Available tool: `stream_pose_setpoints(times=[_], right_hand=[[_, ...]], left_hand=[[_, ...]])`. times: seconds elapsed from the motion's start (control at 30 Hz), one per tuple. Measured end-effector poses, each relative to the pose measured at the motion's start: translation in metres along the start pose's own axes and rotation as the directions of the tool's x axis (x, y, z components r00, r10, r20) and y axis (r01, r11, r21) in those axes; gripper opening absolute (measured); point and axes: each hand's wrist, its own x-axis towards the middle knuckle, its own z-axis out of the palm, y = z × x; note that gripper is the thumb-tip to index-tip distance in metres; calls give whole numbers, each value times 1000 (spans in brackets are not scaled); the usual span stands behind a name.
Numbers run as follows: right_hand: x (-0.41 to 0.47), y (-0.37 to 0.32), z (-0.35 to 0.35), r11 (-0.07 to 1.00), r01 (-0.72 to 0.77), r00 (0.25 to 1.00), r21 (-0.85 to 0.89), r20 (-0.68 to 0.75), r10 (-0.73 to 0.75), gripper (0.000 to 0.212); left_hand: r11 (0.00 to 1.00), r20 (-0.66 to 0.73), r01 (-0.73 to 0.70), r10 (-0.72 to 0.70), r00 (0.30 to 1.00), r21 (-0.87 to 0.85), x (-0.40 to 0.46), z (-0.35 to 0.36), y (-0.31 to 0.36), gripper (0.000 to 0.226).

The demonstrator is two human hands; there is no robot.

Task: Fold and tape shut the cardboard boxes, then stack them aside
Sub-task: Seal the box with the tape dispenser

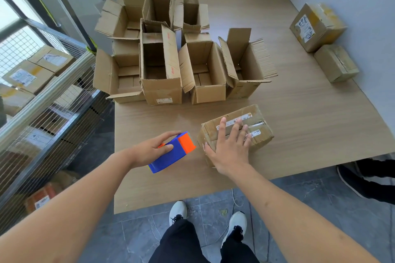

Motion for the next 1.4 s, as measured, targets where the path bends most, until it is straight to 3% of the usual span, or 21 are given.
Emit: stream_pose_setpoints(times=[0.17,0.33,0.43,0.57,0.67,0.73,0.8,0.87,0.93,1.0,1.13,1.23,1.4], right_hand=[[-9,17,-2,997,77,997,22,-1,-77,101],[-21,41,-11,965,263,963,12,57,-264,104],[-23,62,-12,912,410,909,-13,96,-407,99],[-13,91,-18,774,629,775,-68,123,-619,90],[-3,104,-30,720,684,729,-113,145,-669,90],[3,107,-38,706,700,712,-104,168,-681,90],[6,109,-41,707,707,696,9,165,-699,87],[6,111,-43,675,673,694,304,58,-718,70],[0,109,-50,545,531,731,649,-26,-681,48],[-7,103,-61,415,387,743,824,-12,-670,38],[-15,90,-79,344,354,737,869,-33,-676,31],[-16,89,-86,337,387,747,858,-77,-661,14],[-16,100,-96,322,409,747,854,-111,-655,8]], left_hand=[[1000,-39,6,-5,999,31,-17,-8,8,72],[997,-88,-67,70,994,34,-32,-5,35,77],[992,-120,-113,119,986,51,-38,3,52,77],[986,-181,-163,168,969,40,-45,25,70,77],[986,-220,-159,167,961,54,-52,42,77,78],[984,-247,-159,174,953,82,-56,53,81,78],[981,-271,-167,189,944,103,-60,64,85,78],[981,-293,-163,188,937,106,-65,71,89,77],[980,-314,-154,187,931,125,-70,76,96,76],[978,-325,-143,186,927,149,-74,79,105,75],[972,-334,-162,211,919,170,-79,86,121,76],[969,-332,-162,218,918,188,-82,89,133,78],[959,-309,-158,227,924,235,-85,94,156,80]])
